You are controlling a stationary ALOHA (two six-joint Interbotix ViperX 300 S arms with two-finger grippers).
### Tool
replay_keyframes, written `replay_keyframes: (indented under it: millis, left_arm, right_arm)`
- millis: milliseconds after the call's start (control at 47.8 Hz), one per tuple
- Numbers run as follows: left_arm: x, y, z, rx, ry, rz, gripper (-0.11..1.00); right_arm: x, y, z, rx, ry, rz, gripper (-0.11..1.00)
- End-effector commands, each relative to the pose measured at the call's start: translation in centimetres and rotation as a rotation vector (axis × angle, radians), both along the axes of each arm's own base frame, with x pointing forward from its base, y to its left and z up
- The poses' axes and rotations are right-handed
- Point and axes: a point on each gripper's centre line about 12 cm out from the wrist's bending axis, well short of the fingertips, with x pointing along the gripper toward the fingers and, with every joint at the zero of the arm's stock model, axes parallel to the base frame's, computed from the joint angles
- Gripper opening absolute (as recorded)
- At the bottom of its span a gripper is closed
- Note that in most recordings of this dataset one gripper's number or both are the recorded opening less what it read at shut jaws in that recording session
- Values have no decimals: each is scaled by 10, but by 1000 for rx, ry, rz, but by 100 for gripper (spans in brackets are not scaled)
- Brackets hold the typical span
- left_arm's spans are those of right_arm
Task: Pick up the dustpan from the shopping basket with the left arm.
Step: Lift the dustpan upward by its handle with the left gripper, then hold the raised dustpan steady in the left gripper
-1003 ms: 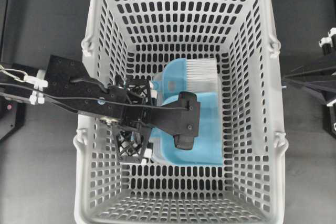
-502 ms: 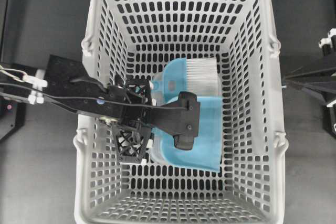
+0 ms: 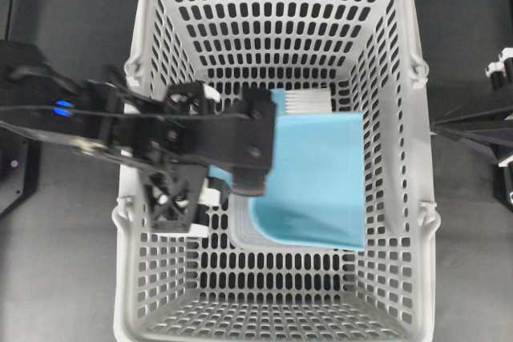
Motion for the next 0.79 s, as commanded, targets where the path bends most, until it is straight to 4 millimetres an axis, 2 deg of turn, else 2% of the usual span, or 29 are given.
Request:
replay_keyframes:
  millis: [0,167,773]
  left_arm:
    - [-10,1,36,-18,-100,10,30]
    - [-18,3,50,-34,-138,28,30]
    - [-15,5,55,-30,-130,33,30]
  right_arm:
    - [1,1,1,5,-3,2,-1]
    - [0,0,0,5,-1,2,-1]
    - [0,0,0,6,-3,2,-1]
